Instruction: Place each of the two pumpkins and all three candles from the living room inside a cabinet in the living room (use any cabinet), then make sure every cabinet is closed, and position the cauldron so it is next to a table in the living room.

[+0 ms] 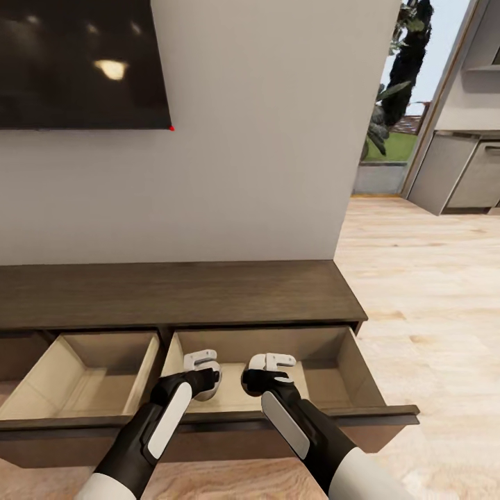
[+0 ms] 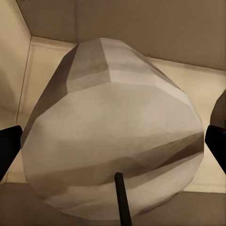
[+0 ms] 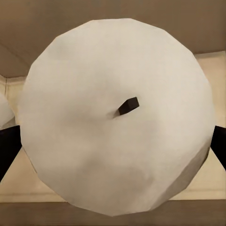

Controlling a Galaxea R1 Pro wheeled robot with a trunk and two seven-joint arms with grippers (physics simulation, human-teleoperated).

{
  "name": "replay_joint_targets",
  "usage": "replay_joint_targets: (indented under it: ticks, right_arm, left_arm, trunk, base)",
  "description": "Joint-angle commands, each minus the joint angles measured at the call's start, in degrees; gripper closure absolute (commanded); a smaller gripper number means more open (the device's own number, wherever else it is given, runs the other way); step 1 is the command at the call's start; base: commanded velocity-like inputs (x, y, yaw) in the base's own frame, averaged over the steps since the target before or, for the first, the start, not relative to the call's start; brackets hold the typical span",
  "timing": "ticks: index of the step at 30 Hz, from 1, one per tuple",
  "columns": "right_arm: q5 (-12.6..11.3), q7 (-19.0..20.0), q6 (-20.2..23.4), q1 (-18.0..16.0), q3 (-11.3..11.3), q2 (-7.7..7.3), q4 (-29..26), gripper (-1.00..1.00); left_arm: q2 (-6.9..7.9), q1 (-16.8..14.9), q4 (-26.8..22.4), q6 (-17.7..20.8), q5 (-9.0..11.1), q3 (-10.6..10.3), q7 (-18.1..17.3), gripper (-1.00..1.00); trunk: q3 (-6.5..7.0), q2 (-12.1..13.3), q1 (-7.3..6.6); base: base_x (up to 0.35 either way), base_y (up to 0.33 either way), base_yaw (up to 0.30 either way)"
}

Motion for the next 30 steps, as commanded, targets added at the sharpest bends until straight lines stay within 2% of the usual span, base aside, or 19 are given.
replay_joint_targets:
  ticks: [1, 7, 16, 30]
  right_arm:
    - [-0.29, -0.44, 0.08, -0.06, 0.15, -0.02, -0.09, 1.0]
    - [-0.36, -0.43, 0.1, -0.06, 0.15, 0.05, -0.09, 1.0]
    - [-0.37, -0.44, 0.11, -0.06, 0.15, 0.07, -0.09, 1.0]
    - [-0.37, -0.44, 0.11, -0.06, 0.15, 0.07, -0.09, 1.0]
  left_arm:
    - [0.01, -0.03, -0.21, 0.1, 0.57, -0.08, 0.58, 1.0]
    - [0.04, -0.03, -0.43, 0.11, 0.57, -0.08, 0.62, 1.0]
    - [0.01, -0.03, -0.52, 0.12, 0.63, -0.08, 0.56, 1.0]
    - [-0.01, -0.03, -2.56, 0.19, 0.72, -0.17, 0.3, 1.0]
  trunk:
    - [-0.24, -0.44, 0.21]
    - [-1.31, -2.85, 1.53]
    - [-3.31, -2.97, 1.76]
    - [-3.31, -2.97, 1.76]
  base:
    - [0.0, 0.0, 0.0]
    - [0.0, 0.0, 0.0]
    - [0.0, 0.0, 0.0]
    - [0.0, 0.0, 0.0]
